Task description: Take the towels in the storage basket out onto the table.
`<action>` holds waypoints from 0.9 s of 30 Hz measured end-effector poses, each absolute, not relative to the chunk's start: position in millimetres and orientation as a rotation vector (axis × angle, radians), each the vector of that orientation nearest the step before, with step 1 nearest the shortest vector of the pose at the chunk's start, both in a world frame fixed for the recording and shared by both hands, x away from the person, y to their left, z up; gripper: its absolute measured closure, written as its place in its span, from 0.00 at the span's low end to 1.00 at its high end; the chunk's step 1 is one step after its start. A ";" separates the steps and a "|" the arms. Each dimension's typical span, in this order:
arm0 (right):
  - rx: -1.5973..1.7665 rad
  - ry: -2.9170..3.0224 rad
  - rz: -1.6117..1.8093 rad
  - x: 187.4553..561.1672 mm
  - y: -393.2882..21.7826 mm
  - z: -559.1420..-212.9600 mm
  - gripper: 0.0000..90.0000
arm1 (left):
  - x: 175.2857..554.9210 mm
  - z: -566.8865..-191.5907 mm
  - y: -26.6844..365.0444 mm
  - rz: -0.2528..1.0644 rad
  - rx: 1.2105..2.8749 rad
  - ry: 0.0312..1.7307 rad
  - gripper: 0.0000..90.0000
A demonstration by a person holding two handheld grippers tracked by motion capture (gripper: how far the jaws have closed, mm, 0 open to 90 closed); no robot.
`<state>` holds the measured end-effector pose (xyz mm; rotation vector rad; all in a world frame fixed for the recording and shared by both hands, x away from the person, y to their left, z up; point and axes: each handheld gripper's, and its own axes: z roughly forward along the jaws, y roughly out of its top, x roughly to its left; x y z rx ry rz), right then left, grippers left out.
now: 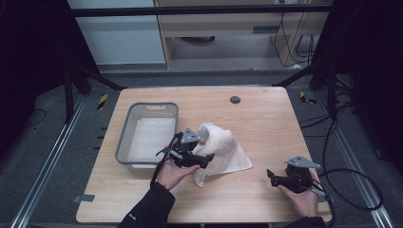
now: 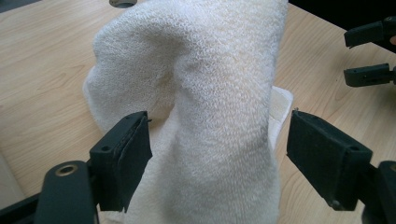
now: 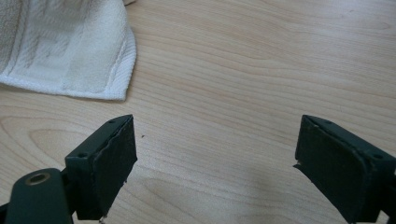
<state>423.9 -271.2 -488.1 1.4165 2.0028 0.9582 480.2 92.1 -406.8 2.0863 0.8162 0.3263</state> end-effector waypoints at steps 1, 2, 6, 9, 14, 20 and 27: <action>1.419 2.002 0.958 423.8 -271.2 -488.0 0.14 | 478.8 -405.4 94.0 0.326 2.088 0.815 0.23; 1.420 2.002 0.958 423.9 -271.5 -488.0 0.14 | 477.8 -404.7 95.1 0.327 2.086 0.814 0.23; 1.419 2.001 0.956 423.9 -272.1 -488.0 0.14 | 472.8 -401.7 102.4 0.334 2.075 0.808 0.23; 1.428 1.997 0.968 423.7 -272.9 -488.3 0.14 | 469.2 -400.4 109.7 0.344 2.070 0.800 0.23; 1.445 1.983 0.985 422.9 -277.8 -488.8 0.14 | 464.3 -400.7 121.2 0.358 2.060 0.804 0.24; 1.448 1.989 0.980 422.9 -277.5 -489.3 0.14 | 457.3 -402.4 135.8 0.386 2.052 0.804 0.25; 1.455 1.982 0.984 422.4 -279.6 -489.9 0.14 | 443.9 -406.3 161.8 0.421 2.025 0.828 0.28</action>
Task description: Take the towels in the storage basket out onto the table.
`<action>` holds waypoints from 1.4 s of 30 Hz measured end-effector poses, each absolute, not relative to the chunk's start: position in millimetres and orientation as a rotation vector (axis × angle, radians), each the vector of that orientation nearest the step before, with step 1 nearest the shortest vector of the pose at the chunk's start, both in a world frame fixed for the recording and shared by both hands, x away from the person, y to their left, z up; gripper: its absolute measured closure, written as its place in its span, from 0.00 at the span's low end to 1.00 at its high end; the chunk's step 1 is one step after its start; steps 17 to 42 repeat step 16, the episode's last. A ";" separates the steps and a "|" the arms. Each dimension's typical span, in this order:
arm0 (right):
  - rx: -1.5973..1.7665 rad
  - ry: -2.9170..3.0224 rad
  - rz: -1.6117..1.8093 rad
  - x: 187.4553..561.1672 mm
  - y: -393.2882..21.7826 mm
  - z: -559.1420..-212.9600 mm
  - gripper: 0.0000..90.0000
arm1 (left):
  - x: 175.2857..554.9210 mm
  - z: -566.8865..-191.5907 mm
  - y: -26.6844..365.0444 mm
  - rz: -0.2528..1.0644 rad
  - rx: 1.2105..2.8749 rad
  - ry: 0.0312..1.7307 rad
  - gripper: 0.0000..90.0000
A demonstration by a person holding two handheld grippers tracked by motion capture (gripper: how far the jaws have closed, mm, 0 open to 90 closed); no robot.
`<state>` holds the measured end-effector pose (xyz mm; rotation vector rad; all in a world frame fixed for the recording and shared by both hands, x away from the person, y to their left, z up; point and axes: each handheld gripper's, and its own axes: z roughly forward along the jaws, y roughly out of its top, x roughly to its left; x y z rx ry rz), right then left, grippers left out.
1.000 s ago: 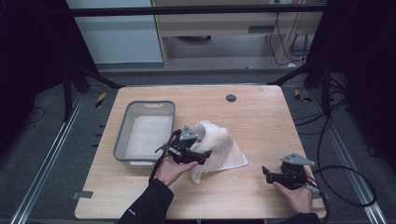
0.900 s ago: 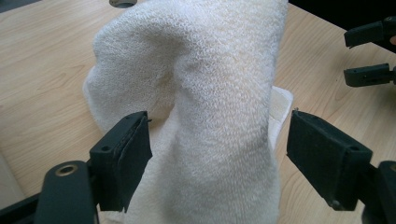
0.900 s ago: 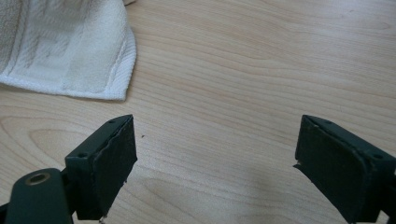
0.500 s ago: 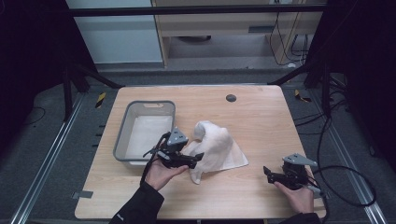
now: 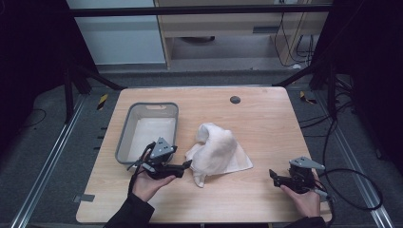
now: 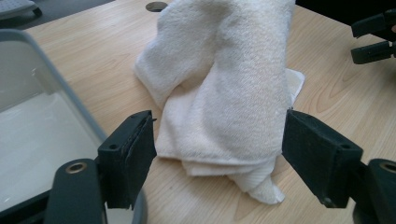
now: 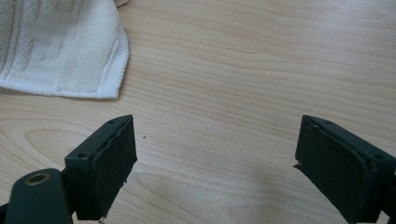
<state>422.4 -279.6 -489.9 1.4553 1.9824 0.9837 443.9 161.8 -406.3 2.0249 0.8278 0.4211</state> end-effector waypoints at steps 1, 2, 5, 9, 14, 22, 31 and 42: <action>1.455 1.982 0.984 422.4 -279.6 -489.9 0.14 | 443.9 -406.3 161.8 0.421 2.025 0.828 0.29; 1.455 1.983 0.982 422.5 -279.8 -490.0 0.14 | 442.0 -407.0 166.7 0.433 2.017 0.834 0.29; 1.455 1.983 0.978 422.3 -280.3 -490.3 0.14 | 438.8 -408.3 178.5 0.442 1.992 0.857 0.31; 1.459 1.984 0.976 422.0 -280.6 -490.8 0.14 | 434.9 -408.5 194.3 0.458 1.964 0.878 0.33; 1.455 1.984 0.978 421.4 -281.0 -490.8 0.14 | 429.4 -406.9 210.5 0.485 1.925 0.895 0.34; 1.451 1.987 0.975 421.2 -281.0 -490.7 0.14 | 426.7 -407.2 216.7 0.496 1.917 0.904 0.35; 1.451 1.987 0.975 421.2 -281.0 -490.7 0.14 | 426.7 -407.2 216.7 0.496 1.917 0.904 0.35; 1.451 1.987 0.975 421.2 -281.0 -490.7 0.14 | 426.7 -407.2 216.7 0.496 1.917 0.904 0.35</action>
